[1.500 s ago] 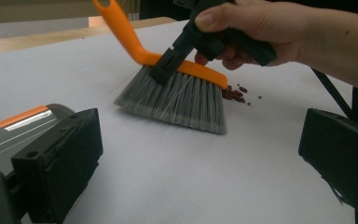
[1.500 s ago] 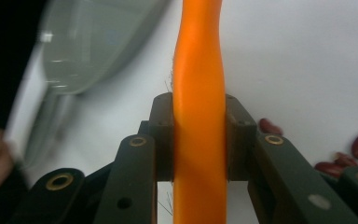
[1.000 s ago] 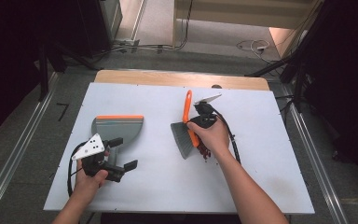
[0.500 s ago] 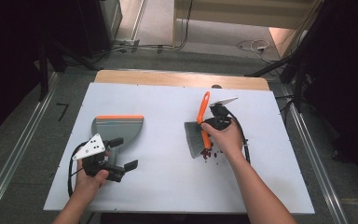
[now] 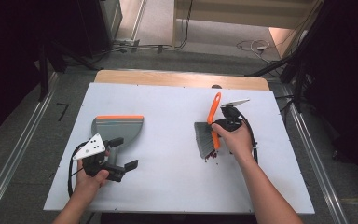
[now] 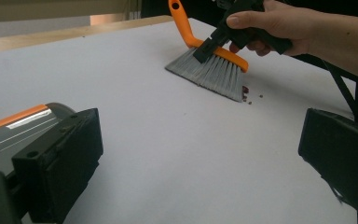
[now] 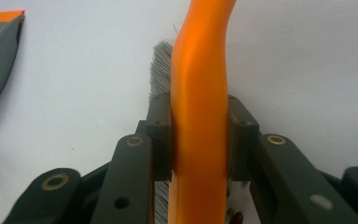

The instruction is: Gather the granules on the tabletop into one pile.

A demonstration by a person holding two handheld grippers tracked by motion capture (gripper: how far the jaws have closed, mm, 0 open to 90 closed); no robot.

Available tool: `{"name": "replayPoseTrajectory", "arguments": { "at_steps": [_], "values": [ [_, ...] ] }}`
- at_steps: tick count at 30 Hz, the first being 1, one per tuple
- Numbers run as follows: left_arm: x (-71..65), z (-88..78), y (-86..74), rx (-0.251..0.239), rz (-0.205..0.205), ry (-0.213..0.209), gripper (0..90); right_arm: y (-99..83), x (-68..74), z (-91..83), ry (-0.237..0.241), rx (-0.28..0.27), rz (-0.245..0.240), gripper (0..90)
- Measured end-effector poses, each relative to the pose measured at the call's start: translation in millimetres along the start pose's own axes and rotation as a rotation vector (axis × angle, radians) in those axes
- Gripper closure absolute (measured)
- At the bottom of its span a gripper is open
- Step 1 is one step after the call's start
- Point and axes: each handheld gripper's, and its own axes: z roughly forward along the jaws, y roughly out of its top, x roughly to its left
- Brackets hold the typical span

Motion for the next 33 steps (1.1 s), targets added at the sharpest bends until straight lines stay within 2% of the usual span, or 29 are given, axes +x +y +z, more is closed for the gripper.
{"name": "replayPoseTrajectory", "arguments": {
  "at_steps": [5,6,8,11,13,15,17,18,19,21,24,26,28,30,33],
  "values": [
    [0.7,1.2,0.0,0.006,0.001,0.002,0.3,-1.1,-1.4,-4.3,0.065,-0.018,-0.001,67.5],
    [0.8,1.7,0.0,0.006,0.001,0.001,0.3,-0.9,0.7,-5.9,0.092,-0.03,-0.023,67.6],
    [0.5,2.4,0.0,0.007,-0.002,0.0,0.3,-0.6,8.6,-12.2,0.101,-0.047,-0.065,67.9],
    [0.6,3.2,-0.2,0.008,-0.003,-0.001,0.3,1.4,19.6,-23.7,0.152,-0.063,-0.125,67.9],
    [0.7,3.1,-0.1,0.006,-0.003,-0.001,0.4,2.5,29.7,-34.3,0.133,-0.074,-0.211,67.9],
    [0.8,2.4,-0.1,0.007,-0.002,0.001,0.4,2.4,39.9,-45.1,0.093,-0.055,-0.327,67.8],
    [1.1,1.7,-0.1,0.005,-0.002,0.0,0.4,-0.9,46.9,-52.8,0.062,-0.042,-0.43,67.8],
    [1.2,1.3,0.0,0.004,-0.003,0.0,0.4,-2.7,48.8,-55.0,0.049,-0.035,-0.466,67.9],
    [1.5,1.0,0.1,0.004,0.0,0.002,0.4,-7.0,51.4,-57.9,0.037,-0.022,-0.526,67.9],
    [1.5,0.9,0.1,0.004,-0.001,0.002,0.4,-14.6,53.8,-60.6,0.026,0.016,-0.606,68.2],
    [1.1,2.1,-0.2,0.003,-0.005,0.0,0.3,-30.4,58.1,-59.6,-0.021,0.101,-0.733,68.3],
    [0.8,2.9,0.0,0.006,-0.004,0.0,0.4,-40.9,59.3,-57.6,-0.036,0.131,-0.836,68.3],
    [0.8,3.7,0.0,0.008,-0.005,0.0,0.4,-48.7,60.3,-57.6,-0.062,0.15,-0.908,68.3],
    [0.7,4.2,0.1,0.01,-0.003,0.003,0.4,-55.9,62.9,-60.6,-0.066,0.14,-0.975,68.3],
    [0.5,4.3,0.2,0.01,-0.003,0.004,0.4,-69.2,68.4,-63.8,-0.03,0.194,-1.005,68.3]
  ]
}}
